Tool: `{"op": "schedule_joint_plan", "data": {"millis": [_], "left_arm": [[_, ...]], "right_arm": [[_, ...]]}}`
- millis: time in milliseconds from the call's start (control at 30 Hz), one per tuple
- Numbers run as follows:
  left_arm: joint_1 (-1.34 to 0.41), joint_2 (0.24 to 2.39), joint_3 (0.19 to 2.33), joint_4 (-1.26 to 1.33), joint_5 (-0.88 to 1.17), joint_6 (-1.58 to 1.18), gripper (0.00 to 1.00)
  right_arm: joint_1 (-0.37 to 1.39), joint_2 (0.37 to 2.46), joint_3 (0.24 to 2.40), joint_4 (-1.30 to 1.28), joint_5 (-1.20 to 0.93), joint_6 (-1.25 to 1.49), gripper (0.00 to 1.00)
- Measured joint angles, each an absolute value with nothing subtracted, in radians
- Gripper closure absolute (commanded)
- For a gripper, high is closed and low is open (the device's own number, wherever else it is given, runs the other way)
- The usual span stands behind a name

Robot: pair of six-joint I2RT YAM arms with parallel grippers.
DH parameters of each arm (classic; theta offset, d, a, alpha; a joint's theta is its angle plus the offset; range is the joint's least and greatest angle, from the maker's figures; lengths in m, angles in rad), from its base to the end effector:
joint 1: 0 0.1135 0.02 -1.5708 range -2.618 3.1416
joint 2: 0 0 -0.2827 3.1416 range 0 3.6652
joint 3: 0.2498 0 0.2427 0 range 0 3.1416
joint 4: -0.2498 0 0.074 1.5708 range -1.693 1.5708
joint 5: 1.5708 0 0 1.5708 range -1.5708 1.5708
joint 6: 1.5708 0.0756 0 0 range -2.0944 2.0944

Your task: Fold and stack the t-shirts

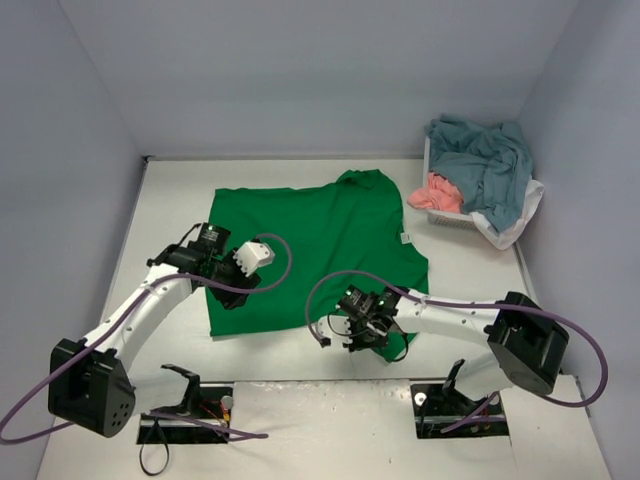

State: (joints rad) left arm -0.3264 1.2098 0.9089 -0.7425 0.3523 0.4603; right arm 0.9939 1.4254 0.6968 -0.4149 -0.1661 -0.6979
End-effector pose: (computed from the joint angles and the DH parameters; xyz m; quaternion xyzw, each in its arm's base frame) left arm 0.2147 -0.1002 0.2403 0.4065 0.8604 -0.1516 0.2674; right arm 0.1292 0.2214 0.1462 -0.7407 0.6326 0.1113 0.1970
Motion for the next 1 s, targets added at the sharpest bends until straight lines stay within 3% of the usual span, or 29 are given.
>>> {"op": "schedule_joint_plan", "data": {"millis": [500,1000], "left_arm": [[-0.411,1.140,0.900,-1.013,0.413,0.679,0.52],[-0.440,1.258,0.686,-0.768,0.331,0.672,0.52]], "right_arm": [[0.893,1.425,0.738,-0.407,-0.180,-0.696,1.00],[0.828,1.408,0.807,-0.402,-0.200,-0.678,1.00]]}}
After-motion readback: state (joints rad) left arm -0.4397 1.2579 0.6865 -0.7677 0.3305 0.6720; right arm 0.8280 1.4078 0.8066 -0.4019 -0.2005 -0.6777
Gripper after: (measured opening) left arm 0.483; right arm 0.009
